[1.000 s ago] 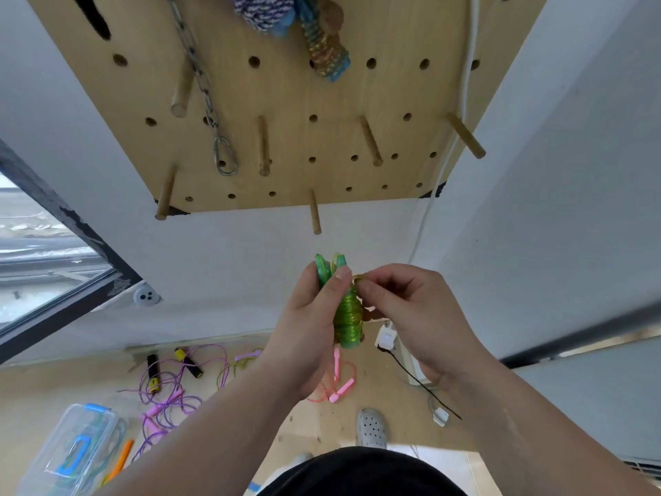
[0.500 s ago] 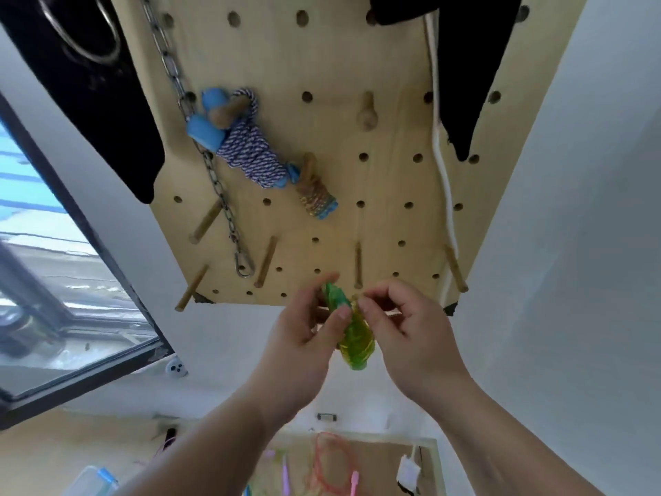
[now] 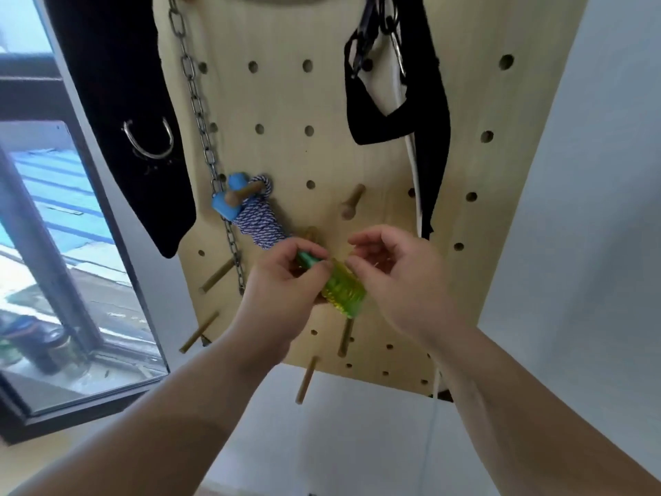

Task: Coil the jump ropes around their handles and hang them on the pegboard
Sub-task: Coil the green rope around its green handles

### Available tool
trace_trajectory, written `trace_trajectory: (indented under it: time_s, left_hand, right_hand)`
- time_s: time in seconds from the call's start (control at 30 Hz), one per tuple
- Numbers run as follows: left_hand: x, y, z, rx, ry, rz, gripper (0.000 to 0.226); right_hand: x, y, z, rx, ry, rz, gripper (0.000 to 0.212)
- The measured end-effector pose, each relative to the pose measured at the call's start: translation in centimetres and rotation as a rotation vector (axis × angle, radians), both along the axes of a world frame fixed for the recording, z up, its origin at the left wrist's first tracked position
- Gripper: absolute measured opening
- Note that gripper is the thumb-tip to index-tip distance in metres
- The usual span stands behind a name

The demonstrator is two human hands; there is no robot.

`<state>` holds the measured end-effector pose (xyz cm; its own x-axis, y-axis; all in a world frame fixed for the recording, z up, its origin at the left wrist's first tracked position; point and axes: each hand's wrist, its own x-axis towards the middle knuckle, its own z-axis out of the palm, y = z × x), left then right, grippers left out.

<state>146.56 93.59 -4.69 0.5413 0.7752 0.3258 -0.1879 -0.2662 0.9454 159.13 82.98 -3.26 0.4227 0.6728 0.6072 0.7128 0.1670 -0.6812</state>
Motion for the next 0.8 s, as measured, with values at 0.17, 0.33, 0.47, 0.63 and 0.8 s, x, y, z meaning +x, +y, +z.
trace_trajectory:
  time_s: [0.17,0.33,0.47,0.63,0.8]
  left_hand:
    - [1.7,0.7,2.7,0.01,0.054,0.043,0.016]
    - [2.9,1.5,4.8,-0.161,0.013,0.07,0.01]
    - [3.4,1.8,5.2,-0.178,0.005,0.081,0.01]
    - [3.9,2.7,5.1,-0.211,-0.001,0.003,0.01]
    - [4.5,3.7,5.1,-0.294,-0.053,-0.139,0.005]
  right_hand:
    - [1.2,1.6,1.6,0.152,0.042,-0.05,0.019]
    - [1.4,4.1,2.1,0.218,0.133,-0.112,0.015]
    - [1.8,5.1,2.5,0.214,0.215,-0.124,0.014]
    - [2.0,5.3,3.4,0.201,0.516,-0.012,0.019]
    - [2.3,5.9,3.9,0.162,0.83,0.102,0.012]
